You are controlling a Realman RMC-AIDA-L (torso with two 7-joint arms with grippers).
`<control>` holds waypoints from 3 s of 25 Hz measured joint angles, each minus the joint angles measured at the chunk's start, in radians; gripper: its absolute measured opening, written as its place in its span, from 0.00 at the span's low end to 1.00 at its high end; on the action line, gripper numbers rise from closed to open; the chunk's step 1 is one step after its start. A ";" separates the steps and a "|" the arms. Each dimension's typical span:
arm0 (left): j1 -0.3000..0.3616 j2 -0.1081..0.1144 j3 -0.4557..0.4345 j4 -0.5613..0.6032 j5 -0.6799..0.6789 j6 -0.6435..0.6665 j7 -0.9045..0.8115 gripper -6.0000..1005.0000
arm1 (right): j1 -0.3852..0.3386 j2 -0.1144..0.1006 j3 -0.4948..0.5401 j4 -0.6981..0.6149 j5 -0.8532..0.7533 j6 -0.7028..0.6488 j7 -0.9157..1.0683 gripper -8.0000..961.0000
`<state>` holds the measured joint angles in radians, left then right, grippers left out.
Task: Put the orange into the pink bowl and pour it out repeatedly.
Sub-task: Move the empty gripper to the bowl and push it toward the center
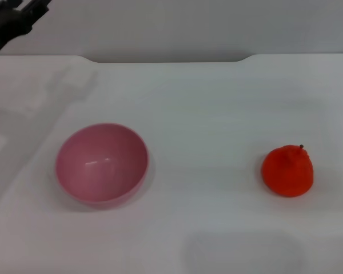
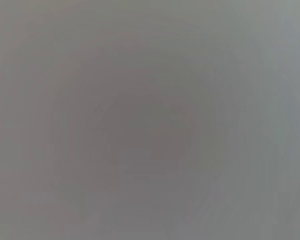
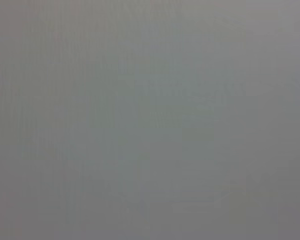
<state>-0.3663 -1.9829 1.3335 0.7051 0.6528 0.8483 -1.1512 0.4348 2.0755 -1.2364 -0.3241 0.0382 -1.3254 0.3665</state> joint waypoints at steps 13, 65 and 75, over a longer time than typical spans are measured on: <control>-0.106 0.126 -0.094 0.253 0.800 0.315 -0.769 0.72 | 0.001 0.000 0.000 0.002 0.000 0.005 0.001 0.58; -0.241 -0.034 -0.181 0.409 1.954 0.595 -1.341 0.67 | 0.036 -0.004 -0.011 0.046 0.000 0.009 -0.001 0.58; -0.244 -0.040 -0.133 0.402 1.957 0.568 -1.358 0.66 | 0.036 -0.005 -0.011 0.045 0.000 0.008 -0.001 0.58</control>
<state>-0.6106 -2.0231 1.2008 1.1072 2.6094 1.4162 -2.5094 0.4712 2.0708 -1.2471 -0.2792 0.0382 -1.3178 0.3656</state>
